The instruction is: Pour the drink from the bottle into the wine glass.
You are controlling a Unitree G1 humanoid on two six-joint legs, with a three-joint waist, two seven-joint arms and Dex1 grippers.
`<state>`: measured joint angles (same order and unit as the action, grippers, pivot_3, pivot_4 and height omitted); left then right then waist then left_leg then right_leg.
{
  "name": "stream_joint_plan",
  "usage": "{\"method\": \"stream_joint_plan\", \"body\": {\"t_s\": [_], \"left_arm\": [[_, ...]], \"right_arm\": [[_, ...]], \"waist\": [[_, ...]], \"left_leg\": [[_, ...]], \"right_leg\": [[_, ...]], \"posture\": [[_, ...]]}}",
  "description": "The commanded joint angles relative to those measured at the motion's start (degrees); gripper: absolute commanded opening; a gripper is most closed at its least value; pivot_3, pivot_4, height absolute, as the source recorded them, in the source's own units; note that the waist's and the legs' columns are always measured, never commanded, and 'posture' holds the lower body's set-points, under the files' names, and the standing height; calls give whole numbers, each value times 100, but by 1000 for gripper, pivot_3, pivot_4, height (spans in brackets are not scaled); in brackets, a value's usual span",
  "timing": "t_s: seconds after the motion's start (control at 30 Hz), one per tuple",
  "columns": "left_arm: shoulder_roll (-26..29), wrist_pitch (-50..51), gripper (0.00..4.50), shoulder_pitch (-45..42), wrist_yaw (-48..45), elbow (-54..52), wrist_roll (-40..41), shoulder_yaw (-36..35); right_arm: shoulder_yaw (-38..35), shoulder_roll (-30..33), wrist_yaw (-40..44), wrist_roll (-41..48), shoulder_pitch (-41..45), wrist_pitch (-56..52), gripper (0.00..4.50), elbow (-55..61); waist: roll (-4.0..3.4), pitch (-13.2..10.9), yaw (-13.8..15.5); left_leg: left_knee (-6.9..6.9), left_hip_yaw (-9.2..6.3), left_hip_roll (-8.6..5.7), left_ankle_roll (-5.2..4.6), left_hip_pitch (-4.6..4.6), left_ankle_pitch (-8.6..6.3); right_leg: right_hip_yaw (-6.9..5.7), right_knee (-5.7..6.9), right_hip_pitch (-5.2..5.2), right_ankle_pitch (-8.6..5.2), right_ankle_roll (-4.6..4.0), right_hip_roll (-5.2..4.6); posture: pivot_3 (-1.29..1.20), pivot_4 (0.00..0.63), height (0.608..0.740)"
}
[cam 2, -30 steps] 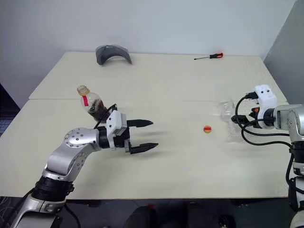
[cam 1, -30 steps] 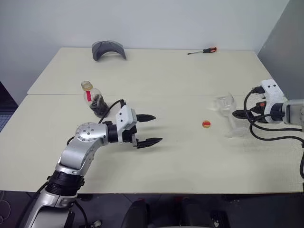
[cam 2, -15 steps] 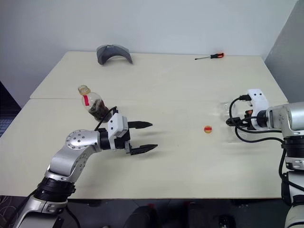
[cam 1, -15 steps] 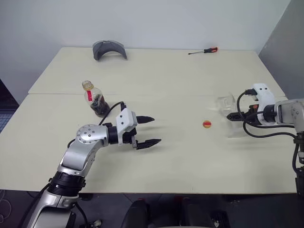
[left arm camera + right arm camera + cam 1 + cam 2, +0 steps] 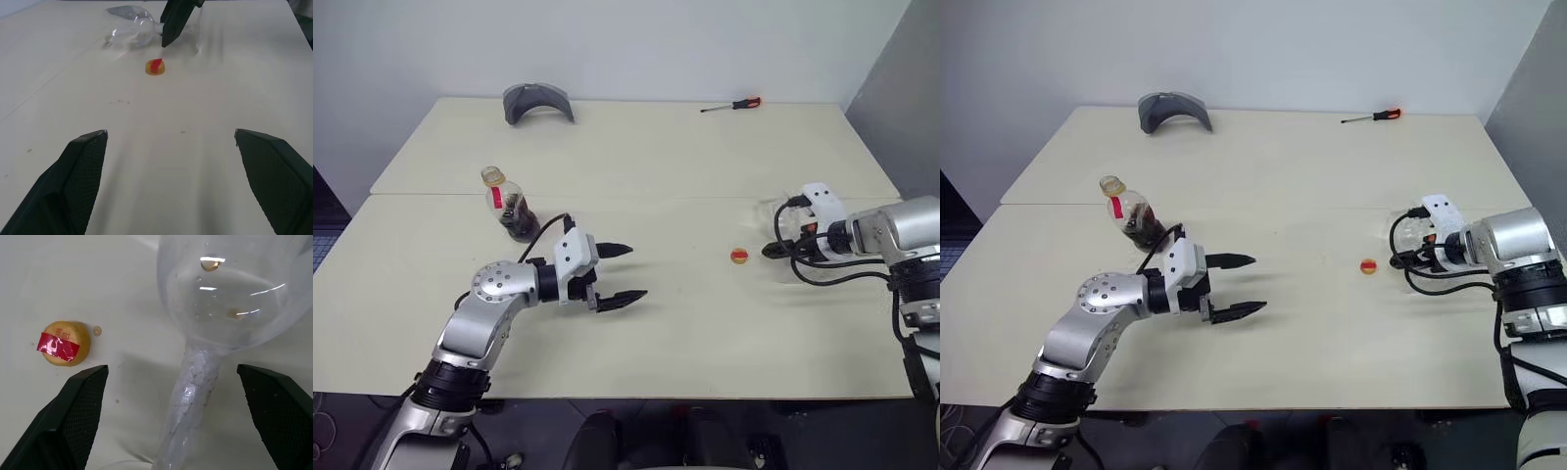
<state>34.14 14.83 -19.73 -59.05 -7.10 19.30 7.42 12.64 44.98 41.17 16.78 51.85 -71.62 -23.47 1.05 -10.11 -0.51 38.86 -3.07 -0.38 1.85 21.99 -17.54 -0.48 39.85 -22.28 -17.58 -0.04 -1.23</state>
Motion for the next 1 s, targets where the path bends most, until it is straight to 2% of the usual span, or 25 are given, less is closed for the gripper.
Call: {"method": "stream_joint_plan", "body": {"t_s": [0.03, 0.13, 0.23, 0.57, 0.6, 0.73, 0.87, 1.0], "left_arm": [[18, 35, 4481, 69, 83, -372, 46, -93], [31, 65, 4481, 136, 116, -437, 57, -115], [27, 63, 4500, 139, 133, -414, 48, -131], [-54, 23, 4500, -5, 113, -295, 18, -91], [-60, 15, 4500, -19, 107, -289, 20, -92], [-49, 105, 4500, 2, 53, -373, 107, -98], [148, 688, 4500, 497, 84, -1057, 551, -298], [70, 1223, 4500, 922, 685, -1702, 870, -650]], "right_arm": [[148, 105, 210, -217, 246, 175, 4500, -223], [265, 170, 395, -313, 299, 231, 4500, -305], [306, 185, 514, -402, 337, 290, 3888, -359], [212, 90, 644, -580, 570, 414, 334, -666], [203, 89, 653, -587, 568, 405, 214, -663], [146, 79, 705, -572, 551, 344, 216, -609], [-354, -408, 1030, -8, 754, 558, 216, -121], [-458, -786, 981, -86, 473, 1915, 216, 609]], "waist": [[0, 0, 0], [0, 0, 2], [-1, 0, 3], [-4, -2, 0], [-4, -2, 0], [-4, -2, 0], [-11, -7, -101], [-18, -12, -146]], "left_leg": [[0, -1, 0, 0, 1, 0], [0, 0, 0, 0, 1, 0], [0, -1, 0, 0, 0, 0], [0, 1, 0, 0, 0, 0], [0, 1, 0, 0, 1, 0], [0, 1, 0, 0, 0, 0], [-1, 2, 2, 0, 0, 0], [-5, -3, 4, 0, 0, 0]], "right_leg": [[0, 0, 0, 0, 0, 0], [0, -1, 0, 0, 0, 0], [-1, -1, 0, 0, 0, 0], [1, 0, -1, 0, 0, 0], [1, 0, -1, 0, 0, 0], [0, 1, -1, 0, 0, 0], [3, 1, -2, 0, 0, 0], [3, 4, -7, 0, 0, 2]], "posture": [[0, 150, 740], [0, 150, 740], [0, 150, 740], [0, 150, 740], [0, 150, 740], [0, 150, 740], [0, 150, 740], [0, 150, 740]]}}
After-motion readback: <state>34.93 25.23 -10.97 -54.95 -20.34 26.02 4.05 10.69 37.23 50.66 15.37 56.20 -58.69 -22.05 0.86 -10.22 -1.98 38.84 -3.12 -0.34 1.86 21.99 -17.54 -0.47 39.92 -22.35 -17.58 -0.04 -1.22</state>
